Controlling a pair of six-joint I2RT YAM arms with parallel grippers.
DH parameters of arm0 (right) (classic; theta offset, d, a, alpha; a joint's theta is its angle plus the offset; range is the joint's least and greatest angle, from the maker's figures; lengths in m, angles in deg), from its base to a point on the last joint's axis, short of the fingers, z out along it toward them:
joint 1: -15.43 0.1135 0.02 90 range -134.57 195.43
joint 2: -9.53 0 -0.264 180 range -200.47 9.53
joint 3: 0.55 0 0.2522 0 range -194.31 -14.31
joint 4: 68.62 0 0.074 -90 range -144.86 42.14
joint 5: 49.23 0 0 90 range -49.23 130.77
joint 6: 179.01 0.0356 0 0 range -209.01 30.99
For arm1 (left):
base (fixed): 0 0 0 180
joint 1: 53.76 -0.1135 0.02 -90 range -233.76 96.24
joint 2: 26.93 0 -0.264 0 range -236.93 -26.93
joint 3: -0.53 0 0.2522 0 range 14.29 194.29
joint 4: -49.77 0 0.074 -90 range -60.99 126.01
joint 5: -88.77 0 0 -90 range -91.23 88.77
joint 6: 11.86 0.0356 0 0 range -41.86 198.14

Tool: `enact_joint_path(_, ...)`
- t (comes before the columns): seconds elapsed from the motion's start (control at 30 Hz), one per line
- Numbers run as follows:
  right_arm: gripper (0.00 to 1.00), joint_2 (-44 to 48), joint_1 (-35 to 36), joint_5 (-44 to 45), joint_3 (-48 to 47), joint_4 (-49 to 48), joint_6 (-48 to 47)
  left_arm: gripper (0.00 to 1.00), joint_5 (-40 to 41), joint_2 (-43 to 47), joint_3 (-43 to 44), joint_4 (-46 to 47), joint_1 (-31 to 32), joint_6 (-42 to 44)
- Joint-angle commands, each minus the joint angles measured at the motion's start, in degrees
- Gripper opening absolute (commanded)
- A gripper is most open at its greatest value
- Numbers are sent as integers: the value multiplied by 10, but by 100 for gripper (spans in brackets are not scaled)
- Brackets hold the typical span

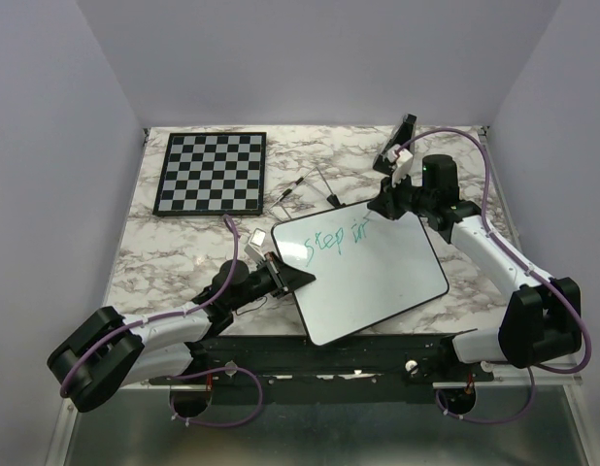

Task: Write a sentence on the whiteboard

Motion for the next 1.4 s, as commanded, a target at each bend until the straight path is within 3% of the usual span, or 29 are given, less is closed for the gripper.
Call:
enact_joint_path(0.0, 1, 11, -3, -27, 14, 16, -14, 0, 14, 11, -4, 7, 5, 52)
enact_joint_path(0.53, 0, 48, -3, -45, 56, 93, -58, 0, 15, 15, -6, 8, 5, 51)
enact_joint_path(0.87, 0, 48, -15, 24, 42, 59, -50, 0, 14, 15, -4, 10, 5, 51)
enact_joint_path(1.07, 0, 58, -35, -38, 19, 47, -27, 0, 15, 16, -6, 7, 5, 51)
enact_joint_path(1.37, 0, 38, -38, -63, 32, 38, -20, 0, 14, 17, -7, 7, 5, 53)
